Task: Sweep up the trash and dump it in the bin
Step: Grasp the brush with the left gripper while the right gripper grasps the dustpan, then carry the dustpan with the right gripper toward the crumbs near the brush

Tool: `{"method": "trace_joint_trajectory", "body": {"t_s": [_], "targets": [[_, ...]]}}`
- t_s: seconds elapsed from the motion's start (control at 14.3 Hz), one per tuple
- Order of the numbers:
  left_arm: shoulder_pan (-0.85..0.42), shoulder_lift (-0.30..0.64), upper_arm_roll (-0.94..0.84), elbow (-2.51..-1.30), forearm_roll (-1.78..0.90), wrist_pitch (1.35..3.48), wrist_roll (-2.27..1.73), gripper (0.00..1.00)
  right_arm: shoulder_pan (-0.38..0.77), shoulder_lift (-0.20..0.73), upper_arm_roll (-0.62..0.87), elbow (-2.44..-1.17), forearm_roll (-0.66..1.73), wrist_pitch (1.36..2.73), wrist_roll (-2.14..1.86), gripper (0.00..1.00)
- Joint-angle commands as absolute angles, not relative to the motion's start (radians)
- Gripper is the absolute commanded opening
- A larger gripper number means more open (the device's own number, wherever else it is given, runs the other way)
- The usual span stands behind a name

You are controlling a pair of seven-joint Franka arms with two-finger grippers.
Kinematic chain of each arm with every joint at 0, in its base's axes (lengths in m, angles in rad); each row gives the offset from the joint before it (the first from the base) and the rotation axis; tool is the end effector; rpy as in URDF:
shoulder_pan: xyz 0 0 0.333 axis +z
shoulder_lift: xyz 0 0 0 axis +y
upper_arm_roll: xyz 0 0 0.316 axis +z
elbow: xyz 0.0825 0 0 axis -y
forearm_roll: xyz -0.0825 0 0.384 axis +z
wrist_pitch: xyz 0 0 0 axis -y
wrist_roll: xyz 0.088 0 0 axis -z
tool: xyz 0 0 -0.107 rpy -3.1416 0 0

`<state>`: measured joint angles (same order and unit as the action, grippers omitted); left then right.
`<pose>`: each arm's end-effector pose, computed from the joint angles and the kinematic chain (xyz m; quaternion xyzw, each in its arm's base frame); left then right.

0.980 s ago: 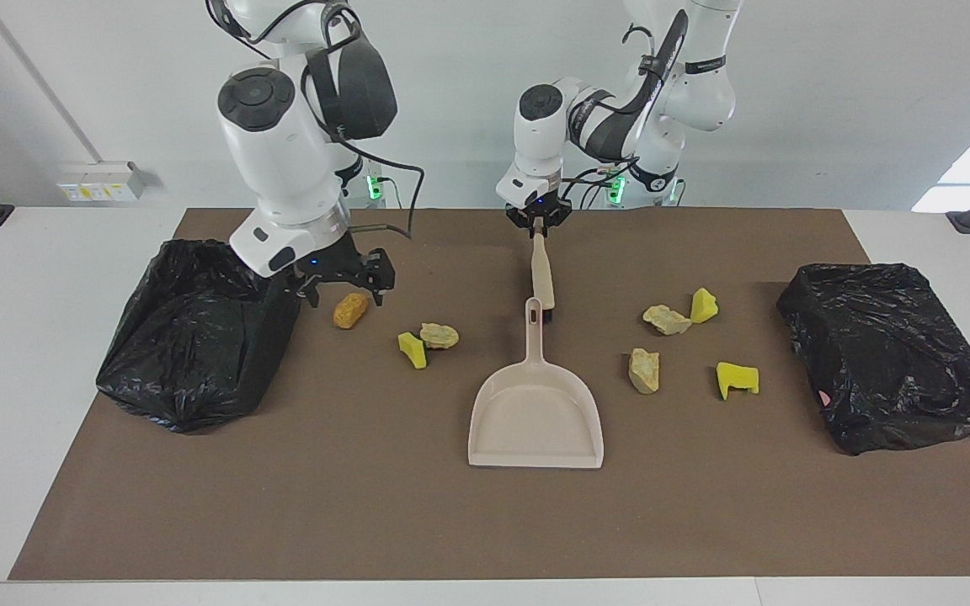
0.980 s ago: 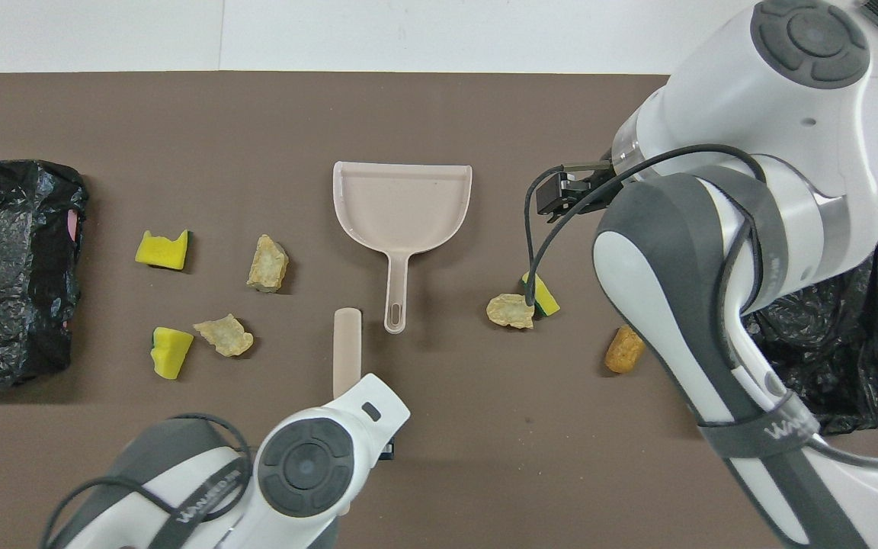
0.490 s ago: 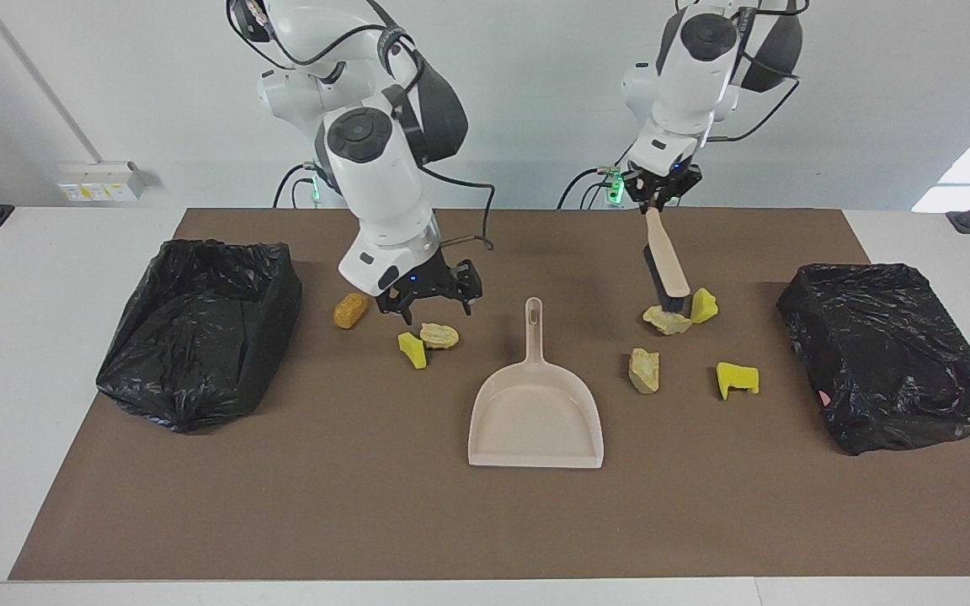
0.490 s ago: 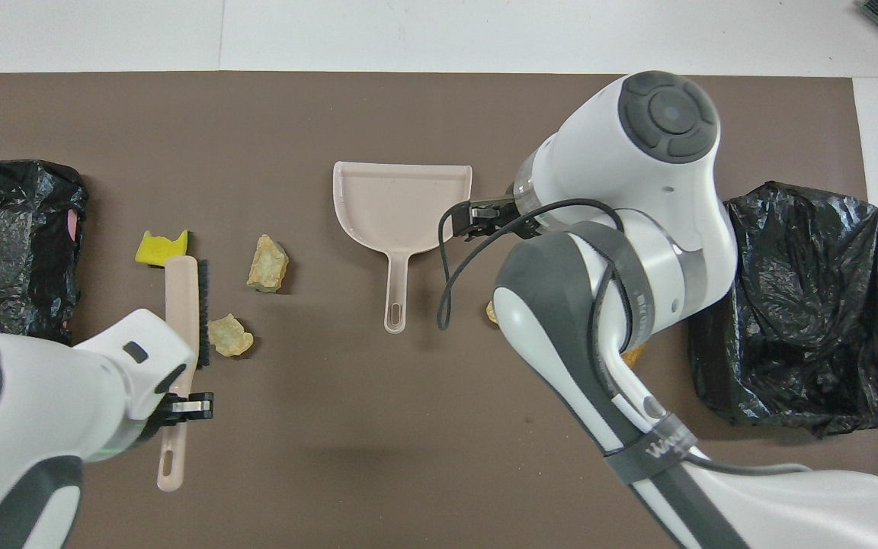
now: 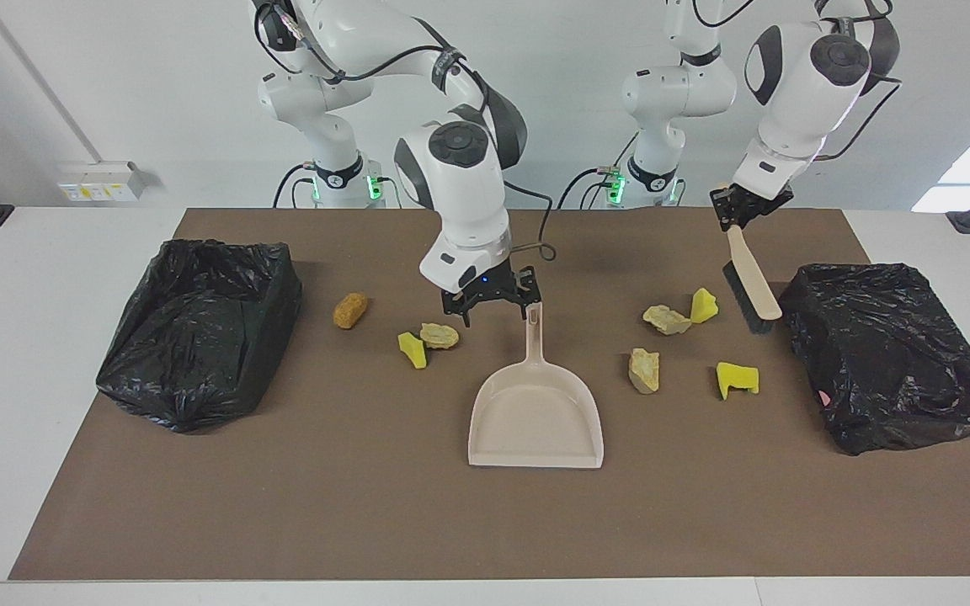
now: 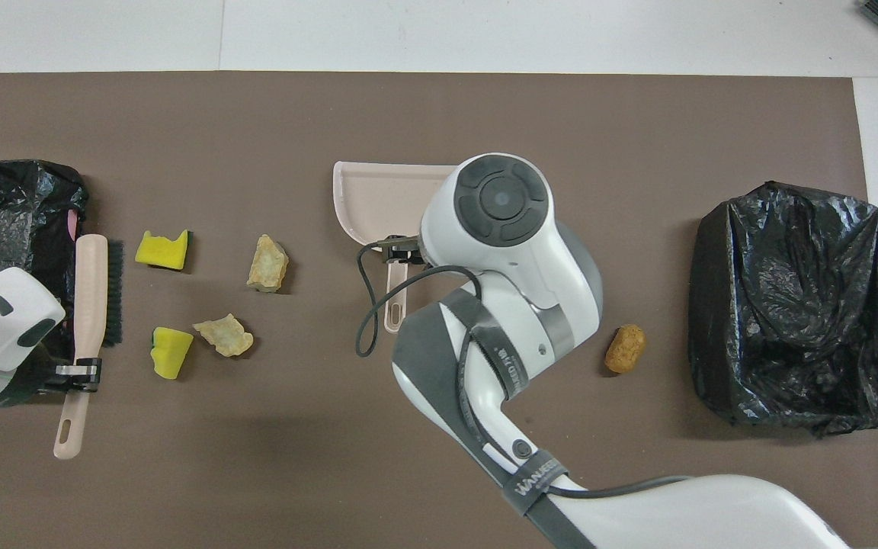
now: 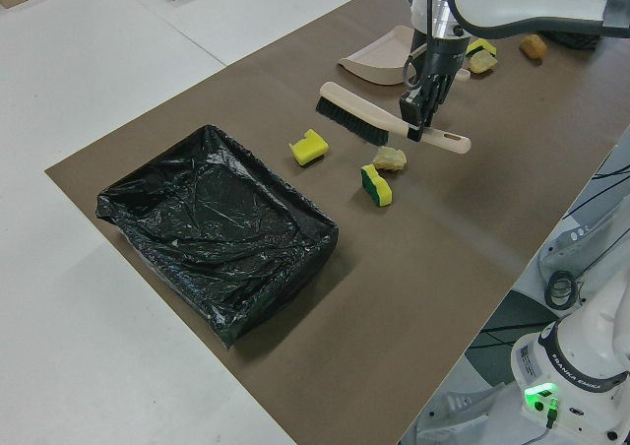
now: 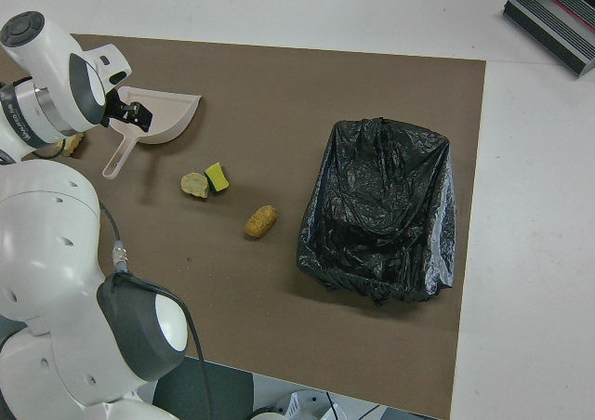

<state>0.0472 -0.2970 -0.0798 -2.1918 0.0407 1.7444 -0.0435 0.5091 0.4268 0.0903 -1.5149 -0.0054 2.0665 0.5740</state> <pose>0.4476 -0.0132 0.4960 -0.9966 -0.0030 0.0744 0.0341 0.5785 0.3837 0.4300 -0.9978 -0.0086 -0.0438 0.0482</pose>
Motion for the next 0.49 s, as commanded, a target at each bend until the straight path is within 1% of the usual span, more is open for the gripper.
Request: {"method": "trace_joint_trajectory", "body": {"t_s": [0.0, 0.14, 0.35, 0.42], "targets": [[0.08, -0.215, -0.095, -2.158, 0.078, 1.775, -0.018, 0.0, 0.554, 0.504, 0.087, -1.488, -0.081, 2.124, 0.693, 1.0], [0.081, -0.175, -0.095, -2.161, 0.109, 1.825, -0.017, 0.0, 0.575, 0.529, 0.087, -1.479, -0.118, 2.132, 0.744, 1.0], [0.081, -0.108, -0.095, -2.161, 0.167, 1.888, -0.018, 0.0, 0.583, 0.531, 0.089, -1.497, -0.126, 2.155, 0.778, 1.0], [0.083, -0.089, -0.095, -2.164, 0.169, 1.913, -0.02, 0.0, 0.604, 0.532, 0.089, -1.509, -0.126, 2.157, 0.787, 0.97]]}}
